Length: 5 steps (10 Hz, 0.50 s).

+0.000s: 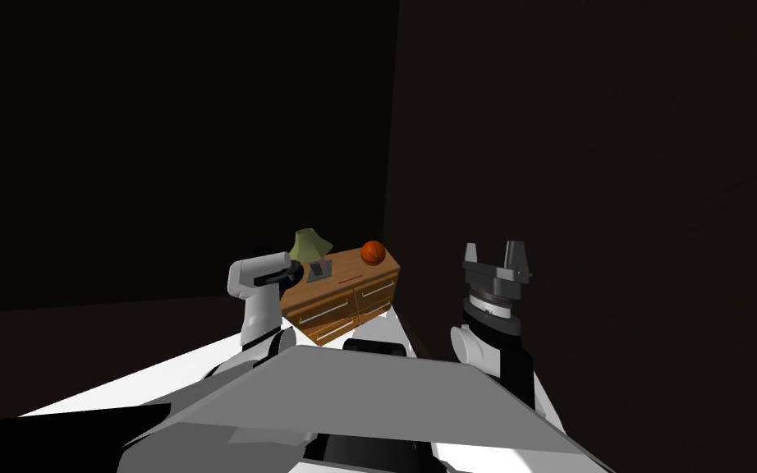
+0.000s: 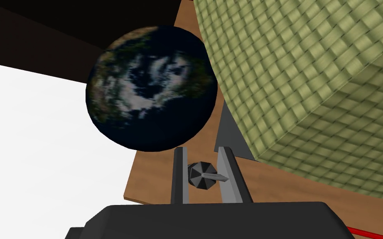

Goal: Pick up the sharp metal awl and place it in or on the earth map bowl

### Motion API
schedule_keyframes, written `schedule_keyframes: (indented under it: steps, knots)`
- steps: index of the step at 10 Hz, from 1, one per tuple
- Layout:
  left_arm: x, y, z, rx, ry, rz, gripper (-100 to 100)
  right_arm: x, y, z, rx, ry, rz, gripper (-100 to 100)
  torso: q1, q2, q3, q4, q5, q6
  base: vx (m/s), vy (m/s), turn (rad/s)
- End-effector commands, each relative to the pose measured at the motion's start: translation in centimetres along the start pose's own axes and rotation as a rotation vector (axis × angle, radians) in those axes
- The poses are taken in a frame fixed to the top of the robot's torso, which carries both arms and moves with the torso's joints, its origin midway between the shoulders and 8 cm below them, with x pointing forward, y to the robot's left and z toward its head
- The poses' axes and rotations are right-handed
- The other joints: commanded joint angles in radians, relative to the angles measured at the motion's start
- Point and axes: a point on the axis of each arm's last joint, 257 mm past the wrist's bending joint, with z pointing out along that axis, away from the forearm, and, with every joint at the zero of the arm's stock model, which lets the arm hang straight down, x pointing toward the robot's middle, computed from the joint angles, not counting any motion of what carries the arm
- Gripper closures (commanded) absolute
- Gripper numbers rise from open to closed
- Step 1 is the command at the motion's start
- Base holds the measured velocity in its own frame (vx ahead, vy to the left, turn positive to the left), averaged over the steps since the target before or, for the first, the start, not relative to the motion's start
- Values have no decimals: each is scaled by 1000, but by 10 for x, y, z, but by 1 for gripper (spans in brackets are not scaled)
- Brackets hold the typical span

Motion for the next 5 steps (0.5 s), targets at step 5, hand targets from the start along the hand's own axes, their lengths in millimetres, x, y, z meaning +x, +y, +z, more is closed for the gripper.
schedule_keyframes:
  steps: [5]
  knots:
    - [8, -10, -14, 24, -35, -78, 100, 0, 0, 0, 0, 0, 0, 0, 4, -1, 0, 0, 1, 0, -34, 90, -139]
